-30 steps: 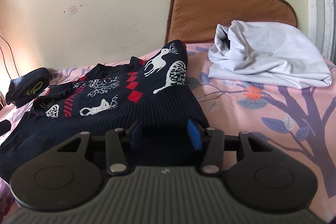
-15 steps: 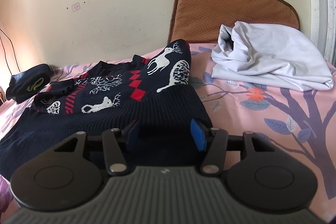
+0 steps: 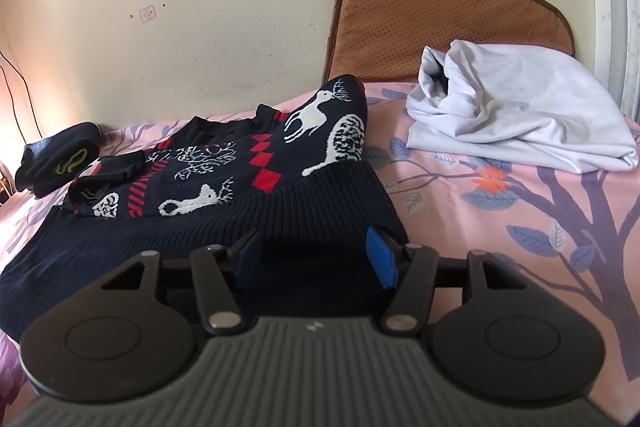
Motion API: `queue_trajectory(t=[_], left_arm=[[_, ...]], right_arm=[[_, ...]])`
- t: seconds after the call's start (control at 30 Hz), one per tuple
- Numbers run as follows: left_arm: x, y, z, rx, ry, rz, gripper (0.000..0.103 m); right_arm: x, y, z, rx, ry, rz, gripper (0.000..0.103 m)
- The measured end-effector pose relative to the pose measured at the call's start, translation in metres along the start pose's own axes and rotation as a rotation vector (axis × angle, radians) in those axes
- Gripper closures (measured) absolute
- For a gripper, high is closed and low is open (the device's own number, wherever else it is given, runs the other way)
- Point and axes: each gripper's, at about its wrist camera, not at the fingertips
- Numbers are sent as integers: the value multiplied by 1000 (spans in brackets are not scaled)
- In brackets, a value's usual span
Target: Fold small clothes
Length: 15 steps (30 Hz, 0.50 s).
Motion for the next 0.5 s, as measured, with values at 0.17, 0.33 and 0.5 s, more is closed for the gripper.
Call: queue_trajectory(t=[0.17, 0.33, 0.5], left_arm=[[1, 2, 14, 16, 95, -12, 0], [6, 5, 26, 76, 188, -32, 0], [6, 2, 26, 78, 196, -22, 0]], right_arm=[[0, 1, 0, 1, 0, 0, 42], [0, 0, 0, 0, 0, -1, 42], [0, 0, 0, 0, 0, 0, 42]])
Point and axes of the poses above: each gripper's, at about its wrist camera, not at the fingertips, and z roughly the way its jaws point, y to its left, x to its underside, and after that the axes turned 7 degrees about -y, right-handed
